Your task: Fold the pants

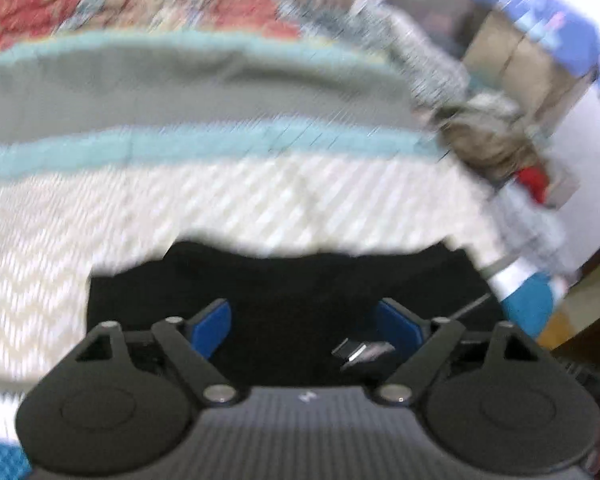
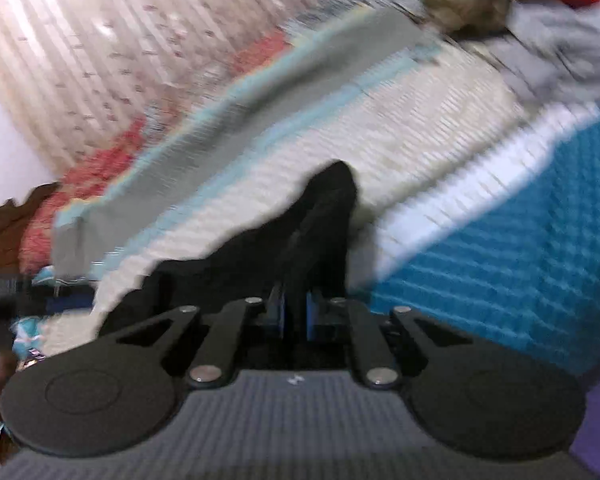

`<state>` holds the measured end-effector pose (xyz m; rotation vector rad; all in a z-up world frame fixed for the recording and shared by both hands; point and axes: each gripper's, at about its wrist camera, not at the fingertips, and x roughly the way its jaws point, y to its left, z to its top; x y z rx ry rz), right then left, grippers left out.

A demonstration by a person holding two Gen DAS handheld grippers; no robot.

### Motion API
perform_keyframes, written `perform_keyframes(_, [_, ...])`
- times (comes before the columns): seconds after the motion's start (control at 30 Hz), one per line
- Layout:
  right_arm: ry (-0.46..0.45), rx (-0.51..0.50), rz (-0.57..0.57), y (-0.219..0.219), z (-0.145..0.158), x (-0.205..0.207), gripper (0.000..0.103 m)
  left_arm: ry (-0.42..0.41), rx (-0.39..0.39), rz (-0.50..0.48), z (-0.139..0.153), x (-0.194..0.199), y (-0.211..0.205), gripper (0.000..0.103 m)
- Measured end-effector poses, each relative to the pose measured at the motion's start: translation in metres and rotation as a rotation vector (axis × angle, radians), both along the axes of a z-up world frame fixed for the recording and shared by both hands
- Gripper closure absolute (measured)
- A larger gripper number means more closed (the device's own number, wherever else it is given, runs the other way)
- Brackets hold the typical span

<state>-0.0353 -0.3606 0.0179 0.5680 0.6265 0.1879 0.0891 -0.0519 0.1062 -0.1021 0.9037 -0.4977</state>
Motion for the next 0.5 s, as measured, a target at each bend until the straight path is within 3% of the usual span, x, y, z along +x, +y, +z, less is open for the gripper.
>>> perform_keyframes(0.1, [-0.069, -0.092, 0.097, 0.041, 0.025, 0.001, 0.091, -0.023, -0.028, -0.089, 0.026, 0.006, -0.033, 0.006])
perform_keyframes(0.2, [-0.112, -0.220, 0.169, 0.080, 0.036, 0.000, 0.091, -0.018, 0.044, -0.167, 0.029, 0.008, -0.074, 0.005])
perform_keyframes(0.3, [-0.143, -0.303, 0.214, 0.102, 0.037, -0.007, 0.091, 0.017, 0.124, -0.206, 0.011, 0.011, -0.105, 0.006])
perform_keyframes(0.33, [-0.146, -0.311, 0.227, 0.107, 0.038, -0.008, 0.091, 0.051, 0.126, -0.217, 0.003, 0.014, -0.109, 0.017])
perform_keyframes(0.37, [-0.148, -0.309, 0.231, 0.108, 0.039, -0.009, 0.091, 0.082, 0.131, -0.232, -0.003, 0.015, -0.115, 0.050])
perform_keyframes(0.4, [-0.152, -0.306, 0.237, 0.108, 0.040, -0.009, 0.091, 0.112, 0.154, -0.249, -0.011, 0.018, -0.121, 0.073])
perform_keyframes(0.43, [-0.157, -0.306, 0.242, 0.106, 0.042, -0.008, 0.090, 0.126, 0.174, -0.242, -0.017, 0.018, -0.120, 0.089])
perform_keyframes(0.5, [-0.165, -0.318, 0.245, 0.106, 0.043, -0.009, 0.084, 0.139, 0.138, -0.222, -0.018, 0.020, -0.110, 0.090])
